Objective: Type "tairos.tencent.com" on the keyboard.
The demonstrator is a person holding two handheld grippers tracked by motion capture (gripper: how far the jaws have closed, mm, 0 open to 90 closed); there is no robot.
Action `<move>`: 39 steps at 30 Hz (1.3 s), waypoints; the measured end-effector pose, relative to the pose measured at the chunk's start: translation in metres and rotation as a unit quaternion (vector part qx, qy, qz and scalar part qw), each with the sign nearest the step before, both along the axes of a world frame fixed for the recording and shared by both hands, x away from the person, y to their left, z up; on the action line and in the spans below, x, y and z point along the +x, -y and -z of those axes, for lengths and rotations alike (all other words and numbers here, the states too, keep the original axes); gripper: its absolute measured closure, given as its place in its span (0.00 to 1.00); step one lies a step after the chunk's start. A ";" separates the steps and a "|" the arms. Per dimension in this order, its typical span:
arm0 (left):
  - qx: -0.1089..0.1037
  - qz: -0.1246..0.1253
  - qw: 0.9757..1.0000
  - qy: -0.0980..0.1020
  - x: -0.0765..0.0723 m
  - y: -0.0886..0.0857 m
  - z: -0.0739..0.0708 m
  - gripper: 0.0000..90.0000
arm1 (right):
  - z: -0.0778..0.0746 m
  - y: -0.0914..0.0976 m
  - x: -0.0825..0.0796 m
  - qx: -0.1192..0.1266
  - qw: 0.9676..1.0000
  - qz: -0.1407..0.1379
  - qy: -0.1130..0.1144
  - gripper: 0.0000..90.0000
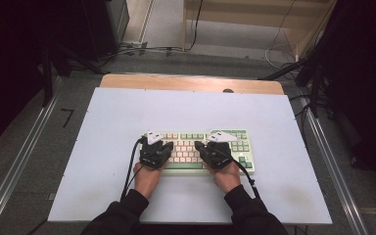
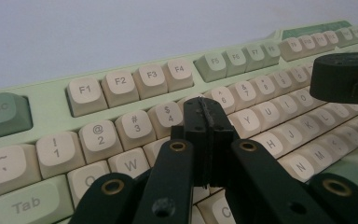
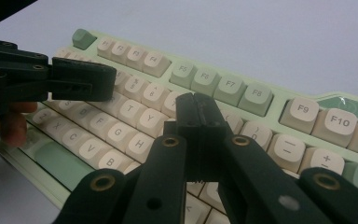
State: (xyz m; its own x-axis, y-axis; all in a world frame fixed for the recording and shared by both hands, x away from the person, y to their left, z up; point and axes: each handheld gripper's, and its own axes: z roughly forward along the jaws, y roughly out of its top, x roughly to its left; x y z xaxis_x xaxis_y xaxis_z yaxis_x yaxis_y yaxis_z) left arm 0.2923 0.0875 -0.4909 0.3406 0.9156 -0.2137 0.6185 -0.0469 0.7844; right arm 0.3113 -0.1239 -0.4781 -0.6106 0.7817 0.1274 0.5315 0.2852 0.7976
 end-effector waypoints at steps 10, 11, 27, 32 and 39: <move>0.011 0.006 1.000 0.000 0.001 0.005 0.001 1.00 | -0.002 0.002 0.001 0.002 1.000 0.001 0.001 0.97; 0.014 0.006 1.000 -0.001 0.001 0.005 0.001 1.00 | -0.002 0.002 0.001 0.003 1.000 0.001 0.001 0.97; 0.005 0.004 1.000 0.011 -0.003 0.001 -0.006 1.00 | 0.000 0.002 0.000 0.001 1.000 0.001 0.000 0.97; 0.002 0.002 1.000 0.011 -0.003 0.000 -0.007 1.00 | 0.000 0.002 0.000 0.000 1.000 0.000 -0.001 0.97; 0.001 0.003 1.000 0.011 -0.004 -0.001 -0.008 1.00 | 0.000 0.002 0.000 -0.001 1.000 0.001 -0.002 0.97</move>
State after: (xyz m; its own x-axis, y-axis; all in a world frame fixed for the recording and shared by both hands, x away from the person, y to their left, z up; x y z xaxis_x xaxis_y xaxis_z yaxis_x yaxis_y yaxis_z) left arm 0.2879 0.0880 -0.4832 0.3502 0.9143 -0.2036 0.6001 -0.0521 0.7982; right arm 0.3113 -0.1256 -0.4780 -0.6093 0.7824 0.1285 0.5344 0.2855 0.7956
